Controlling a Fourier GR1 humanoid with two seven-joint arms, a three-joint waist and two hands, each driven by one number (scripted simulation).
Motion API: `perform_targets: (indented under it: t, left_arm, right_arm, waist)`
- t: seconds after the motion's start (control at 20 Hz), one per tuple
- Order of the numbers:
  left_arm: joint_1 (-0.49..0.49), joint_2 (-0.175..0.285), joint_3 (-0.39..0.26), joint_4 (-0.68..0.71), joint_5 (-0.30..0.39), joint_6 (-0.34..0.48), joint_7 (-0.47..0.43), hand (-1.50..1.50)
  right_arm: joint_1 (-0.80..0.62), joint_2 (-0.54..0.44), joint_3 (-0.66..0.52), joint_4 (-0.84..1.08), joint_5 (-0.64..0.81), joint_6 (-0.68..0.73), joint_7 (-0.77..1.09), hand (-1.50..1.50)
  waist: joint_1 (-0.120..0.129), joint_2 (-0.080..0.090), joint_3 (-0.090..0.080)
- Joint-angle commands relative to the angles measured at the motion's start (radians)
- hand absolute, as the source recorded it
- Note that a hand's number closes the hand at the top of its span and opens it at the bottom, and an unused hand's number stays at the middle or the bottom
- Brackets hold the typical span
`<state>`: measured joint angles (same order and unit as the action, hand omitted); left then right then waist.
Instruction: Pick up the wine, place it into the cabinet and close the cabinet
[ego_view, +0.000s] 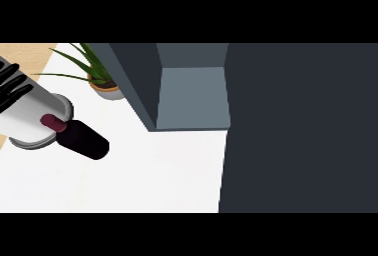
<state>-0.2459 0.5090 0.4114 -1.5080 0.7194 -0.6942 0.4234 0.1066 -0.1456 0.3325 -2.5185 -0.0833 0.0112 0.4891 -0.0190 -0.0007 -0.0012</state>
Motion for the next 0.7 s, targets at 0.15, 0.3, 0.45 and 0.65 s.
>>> perform_targets:
  t: [0.15,0.3,0.45,0.65]
  left_arm:
    - [-0.053,-0.030,-0.017,0.169,-0.170,-0.072,-0.132,-1.50]
    - [-0.011,-0.073,-0.036,0.197,-0.236,-0.108,-0.206,-1.50]
    - [-0.070,-0.050,-0.032,0.305,-0.303,-0.119,-0.256,-1.50]
    - [-0.074,-0.064,-0.036,0.348,-0.381,-0.100,-0.334,-1.50]
  right_arm:
    - [0.029,-0.030,-0.002,-0.271,-0.051,-0.022,0.147,-1.50]
    - [0.072,-0.040,0.001,-0.270,-0.047,-0.015,0.112,-1.50]
    - [0.011,-0.020,0.012,-0.234,-0.020,-0.041,0.121,-1.50]
    - [0.037,-0.030,0.027,-0.294,-0.033,-0.047,0.143,-1.50]
  waist:
    - [-0.014,0.001,-0.001]
    - [-0.010,0.000,0.000]
    - [-0.010,0.003,-0.001]
    - [-0.018,0.000,-0.001]
